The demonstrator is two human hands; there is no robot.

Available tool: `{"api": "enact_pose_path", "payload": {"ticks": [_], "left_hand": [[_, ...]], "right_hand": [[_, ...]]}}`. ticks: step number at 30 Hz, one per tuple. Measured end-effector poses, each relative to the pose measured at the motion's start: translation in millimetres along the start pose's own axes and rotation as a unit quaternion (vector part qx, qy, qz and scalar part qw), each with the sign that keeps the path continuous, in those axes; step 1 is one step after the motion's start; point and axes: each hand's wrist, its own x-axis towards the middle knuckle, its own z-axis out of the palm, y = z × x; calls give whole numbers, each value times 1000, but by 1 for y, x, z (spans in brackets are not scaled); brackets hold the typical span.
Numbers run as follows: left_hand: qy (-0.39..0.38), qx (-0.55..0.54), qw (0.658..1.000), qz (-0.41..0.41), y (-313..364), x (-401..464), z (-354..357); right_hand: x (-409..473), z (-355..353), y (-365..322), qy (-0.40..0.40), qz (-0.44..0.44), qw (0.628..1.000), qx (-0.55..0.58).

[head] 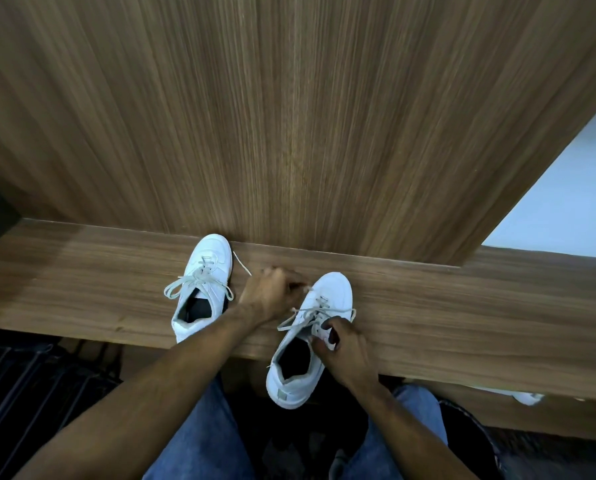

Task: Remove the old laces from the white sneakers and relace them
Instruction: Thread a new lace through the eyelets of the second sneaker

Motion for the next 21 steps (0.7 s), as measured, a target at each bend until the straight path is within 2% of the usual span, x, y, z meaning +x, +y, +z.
{"api": "enact_pose_path", "payload": {"ticks": [2, 4, 13, 17, 21], "left_hand": [[-45, 10, 998, 45, 3, -12, 13], [-65, 13, 996, 54, 5, -24, 23], [-58, 54, 996, 41, 8, -36, 43], [-55, 90, 993, 54, 16, -37, 44], [-74, 101, 991, 54, 18, -38, 48]], "right_hand": [[-1, 4, -1, -4, 7, 1000, 17], [0, 7, -3, 6, 14, 999, 30], [3, 7, 2, -18, 82, 979, 186], [6, 4, 3, -38, 150, 947, 281], [5, -1, -1, -59, 179, 924, 332]]}}
